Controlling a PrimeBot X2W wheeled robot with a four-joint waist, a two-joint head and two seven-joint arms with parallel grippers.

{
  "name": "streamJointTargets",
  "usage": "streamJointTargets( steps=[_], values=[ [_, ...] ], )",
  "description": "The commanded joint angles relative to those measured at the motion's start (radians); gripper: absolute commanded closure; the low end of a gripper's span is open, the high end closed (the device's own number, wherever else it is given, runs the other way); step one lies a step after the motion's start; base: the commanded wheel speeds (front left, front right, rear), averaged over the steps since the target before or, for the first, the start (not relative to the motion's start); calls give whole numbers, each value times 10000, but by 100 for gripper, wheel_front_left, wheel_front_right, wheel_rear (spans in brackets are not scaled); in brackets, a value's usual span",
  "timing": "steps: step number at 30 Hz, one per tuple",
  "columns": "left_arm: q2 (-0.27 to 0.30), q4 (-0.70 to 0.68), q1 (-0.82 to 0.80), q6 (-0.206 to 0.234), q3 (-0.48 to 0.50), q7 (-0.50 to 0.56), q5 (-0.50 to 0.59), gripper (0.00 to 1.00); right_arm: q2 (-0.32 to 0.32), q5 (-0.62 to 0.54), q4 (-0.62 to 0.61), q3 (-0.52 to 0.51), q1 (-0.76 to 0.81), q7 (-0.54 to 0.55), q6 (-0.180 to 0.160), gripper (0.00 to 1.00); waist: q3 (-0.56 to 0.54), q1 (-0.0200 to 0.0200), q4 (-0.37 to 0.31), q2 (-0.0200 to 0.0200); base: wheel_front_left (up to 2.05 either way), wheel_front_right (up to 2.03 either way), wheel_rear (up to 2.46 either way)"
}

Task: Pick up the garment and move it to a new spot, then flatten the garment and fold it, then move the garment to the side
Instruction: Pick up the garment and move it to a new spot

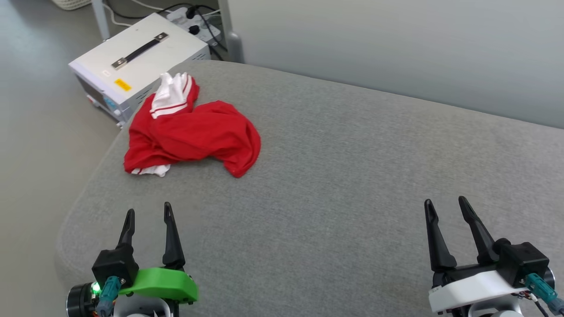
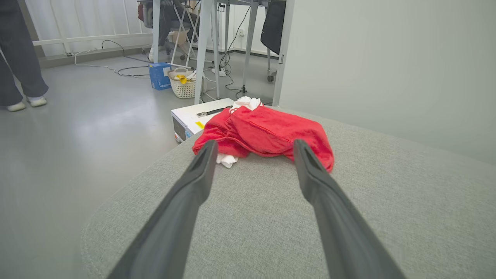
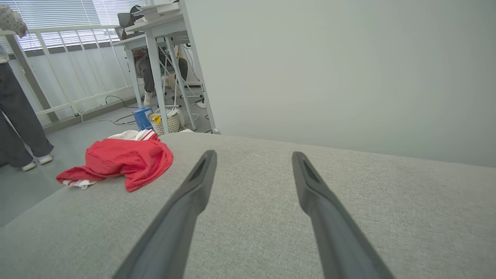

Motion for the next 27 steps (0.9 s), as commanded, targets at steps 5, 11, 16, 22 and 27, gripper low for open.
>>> streamJointTargets(
  steps=[5,11,16,22,27],
  values=[
    [-43,65,1,76,97,-57,-242,0,-18,-173,-89,78,-82,-51,-7,0,116,0,716,56,0,0,0],
    [-43,146,-15,54,137,-57,-296,0,-18,-201,-99,80,-67,-51,-7,0,123,0,1109,56,0,0,0],
    [-43,202,-22,7,222,-57,-364,0,-18,-193,-82,132,-83,-51,-7,0,122,0,1226,56,0,0,0],
    [-43,317,-306,-343,671,-57,-627,0,-18,-231,-150,224,-199,-51,-7,0,277,0,1137,56,0,0,0],
    [275,503,-1558,-1079,1507,-57,-403,0,-18,-483,-287,249,-411,-51,-7,0,716,0,969,56,0,0,0]
  ],
)
